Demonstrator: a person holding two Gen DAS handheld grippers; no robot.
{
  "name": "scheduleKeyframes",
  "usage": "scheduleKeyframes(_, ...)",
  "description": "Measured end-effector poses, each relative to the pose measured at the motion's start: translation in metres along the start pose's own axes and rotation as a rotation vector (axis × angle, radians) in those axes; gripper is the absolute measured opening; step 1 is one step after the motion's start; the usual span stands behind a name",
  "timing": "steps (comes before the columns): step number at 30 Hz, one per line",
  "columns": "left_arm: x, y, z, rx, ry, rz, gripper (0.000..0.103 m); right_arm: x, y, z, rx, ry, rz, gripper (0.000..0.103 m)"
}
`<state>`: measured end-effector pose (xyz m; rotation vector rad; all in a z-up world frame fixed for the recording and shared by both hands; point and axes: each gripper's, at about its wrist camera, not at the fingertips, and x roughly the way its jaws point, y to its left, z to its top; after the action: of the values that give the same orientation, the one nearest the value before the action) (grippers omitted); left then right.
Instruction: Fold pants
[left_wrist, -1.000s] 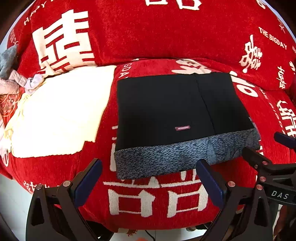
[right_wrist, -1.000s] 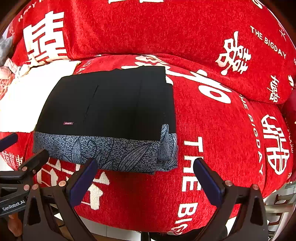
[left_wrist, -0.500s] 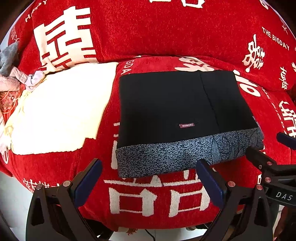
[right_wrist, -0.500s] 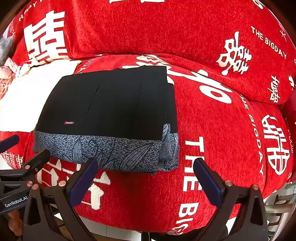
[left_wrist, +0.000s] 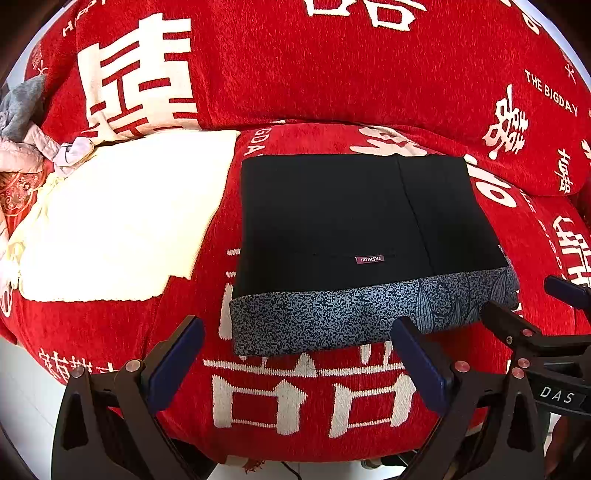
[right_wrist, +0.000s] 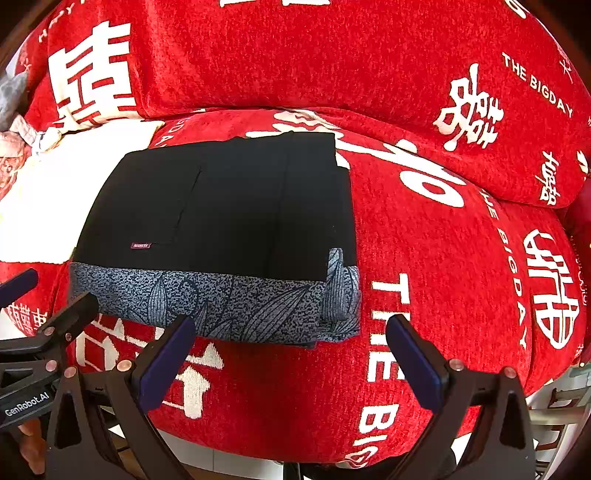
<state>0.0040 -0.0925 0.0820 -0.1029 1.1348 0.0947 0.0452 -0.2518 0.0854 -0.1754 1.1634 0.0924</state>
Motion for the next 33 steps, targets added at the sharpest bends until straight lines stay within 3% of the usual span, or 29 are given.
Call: scheduleKeyframes(33,-0.0023,-0.0066,-0.0056,0.016,0.006,-0.033,0.101,-0.0012,-0.0012,-0.0067,-0.007,0.004,-0.005,0.103)
